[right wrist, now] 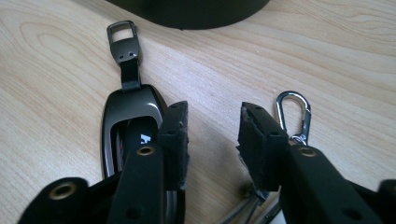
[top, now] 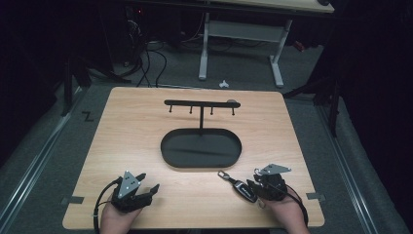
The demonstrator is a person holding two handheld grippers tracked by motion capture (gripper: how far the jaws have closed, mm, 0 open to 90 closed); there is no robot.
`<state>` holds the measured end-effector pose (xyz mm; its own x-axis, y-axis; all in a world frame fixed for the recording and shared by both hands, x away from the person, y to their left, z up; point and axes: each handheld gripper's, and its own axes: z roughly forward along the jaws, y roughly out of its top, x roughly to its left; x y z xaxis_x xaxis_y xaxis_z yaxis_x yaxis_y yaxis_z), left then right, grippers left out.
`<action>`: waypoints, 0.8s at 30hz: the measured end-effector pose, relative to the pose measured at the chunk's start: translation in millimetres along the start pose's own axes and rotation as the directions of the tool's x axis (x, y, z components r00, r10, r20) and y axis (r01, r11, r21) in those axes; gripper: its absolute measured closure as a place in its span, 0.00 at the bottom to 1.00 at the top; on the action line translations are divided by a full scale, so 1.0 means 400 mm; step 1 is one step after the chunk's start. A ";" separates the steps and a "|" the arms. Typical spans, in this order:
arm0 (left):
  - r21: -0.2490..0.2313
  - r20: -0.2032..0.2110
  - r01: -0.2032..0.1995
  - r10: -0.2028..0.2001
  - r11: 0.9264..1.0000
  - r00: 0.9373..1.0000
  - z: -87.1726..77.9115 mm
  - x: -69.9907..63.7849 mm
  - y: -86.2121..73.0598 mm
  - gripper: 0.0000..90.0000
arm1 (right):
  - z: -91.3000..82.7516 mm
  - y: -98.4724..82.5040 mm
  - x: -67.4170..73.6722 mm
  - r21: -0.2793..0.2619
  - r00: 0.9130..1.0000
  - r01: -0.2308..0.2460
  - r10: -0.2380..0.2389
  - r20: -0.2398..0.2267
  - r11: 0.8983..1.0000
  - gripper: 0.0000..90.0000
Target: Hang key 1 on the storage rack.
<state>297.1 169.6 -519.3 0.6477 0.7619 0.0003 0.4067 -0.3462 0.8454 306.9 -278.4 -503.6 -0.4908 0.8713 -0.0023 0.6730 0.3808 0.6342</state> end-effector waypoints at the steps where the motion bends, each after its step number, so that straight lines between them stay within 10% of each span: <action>1: 0.001 0.005 -0.004 0.004 1.000 1.000 0.000 -0.001 0.001 0.40 | -0.002 0.005 -0.001 0.014 1.000 0.007 -0.007 0.004 1.000 0.66; 14: -0.023 0.012 0.001 -0.001 1.000 1.000 -0.003 -0.001 0.003 0.40 | -0.016 0.081 -0.007 0.231 0.999 0.035 -0.040 0.017 0.972 0.56; 24: -0.036 0.011 0.001 0.000 0.999 1.000 -0.004 -0.002 0.004 0.40 | 0.005 0.135 0.002 0.436 0.989 0.136 -0.147 -0.009 0.890 0.52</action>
<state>296.3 169.3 -517.1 0.6544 0.7561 -0.0056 0.3837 -0.3256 0.8642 344.0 -256.5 -470.7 -0.5892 0.8031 -0.0884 0.7732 0.5922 0.2269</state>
